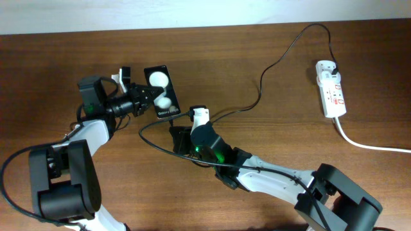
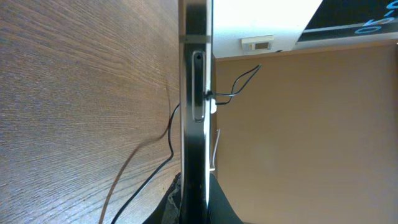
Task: Plug charger to phone and switch on socket
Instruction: 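Open the right gripper and pull it back from the plugged phone, then lower the phone with the left gripper and lay it flat on the table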
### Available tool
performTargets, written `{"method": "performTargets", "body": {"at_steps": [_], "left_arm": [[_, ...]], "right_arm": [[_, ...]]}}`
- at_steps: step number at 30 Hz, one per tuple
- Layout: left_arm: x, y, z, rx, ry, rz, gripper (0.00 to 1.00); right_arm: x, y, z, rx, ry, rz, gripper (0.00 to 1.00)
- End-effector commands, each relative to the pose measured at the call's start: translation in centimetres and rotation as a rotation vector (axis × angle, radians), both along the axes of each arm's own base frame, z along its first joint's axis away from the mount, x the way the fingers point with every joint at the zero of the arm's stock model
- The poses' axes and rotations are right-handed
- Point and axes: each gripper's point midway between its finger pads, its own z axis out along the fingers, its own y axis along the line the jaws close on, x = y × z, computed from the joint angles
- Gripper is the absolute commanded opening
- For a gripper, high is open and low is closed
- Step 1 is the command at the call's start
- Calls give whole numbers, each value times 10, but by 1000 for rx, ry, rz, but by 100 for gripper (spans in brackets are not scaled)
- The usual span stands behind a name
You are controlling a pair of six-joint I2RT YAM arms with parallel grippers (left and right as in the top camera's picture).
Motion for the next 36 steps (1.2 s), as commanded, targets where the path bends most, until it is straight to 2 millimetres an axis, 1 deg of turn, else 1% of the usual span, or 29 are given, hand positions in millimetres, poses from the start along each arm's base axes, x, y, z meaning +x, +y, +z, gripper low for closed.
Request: {"method": "performTargets", "body": {"at_steps": [1, 5, 8, 9, 10, 11, 13, 16, 18, 20, 21, 23, 25, 29, 30, 34, 36], "left_arm": [[-23, -22, 8, -68, 5, -135, 0], [-23, -22, 7, -68, 5, -135, 0], [-23, -22, 8, -67, 5, -134, 0], [-23, -22, 7, -67, 5, -134, 0], [-22, -22, 7, -65, 5, -132, 0], [-22, -22, 7, -64, 5, -130, 0], [-20, -20, 5, -54, 6, -116, 0], [-18, -20, 4, -46, 7, -104, 0], [-15, -18, 2, -29, 0, -86, 0], [-14, -18, 1, -16, -17, -86, 0], [-14, -17, -1, -4, -29, -85, 0], [-12, -14, -10, 28, -5, -54, 0], [-10, -6, -31, 83, 98, 25, 0], [-13, 11, -68, 209, 247, 139, 1], [-15, 14, -74, 229, 273, 154, 1], [-22, 26, -94, 317, 355, 209, 0], [-23, 29, -97, 331, 370, 218, 0]], "right_arm": [[28, -15, 18, 18, -70, -127, 4], [27, -14, 17, 20, -66, -117, 4], [23, -10, 17, 10, -73, -73, 5], [21, -7, 18, -8, -94, -40, 19], [18, -6, 17, -29, -104, -12, 64], [15, -9, 15, -47, -90, -7, 99], [9, -16, 13, -102, -73, 4, 99], [-3, -29, 23, -174, -82, 34, 99], [-10, -39, 34, -214, -103, 55, 99], [-12, -52, 34, -245, -76, 44, 99], [-12, -62, 27, -276, -45, 33, 99], [-11, -80, 11, -329, 16, 10, 99], [-10, -106, -8, -399, 99, -26, 99], [-4, -144, -25, -462, 196, -100, 99], [-2, -154, -29, -475, 219, -120, 99], [-7, -180, -41, -521, 298, -158, 99], [-11, -184, -45, -537, 321, -157, 99]]}}
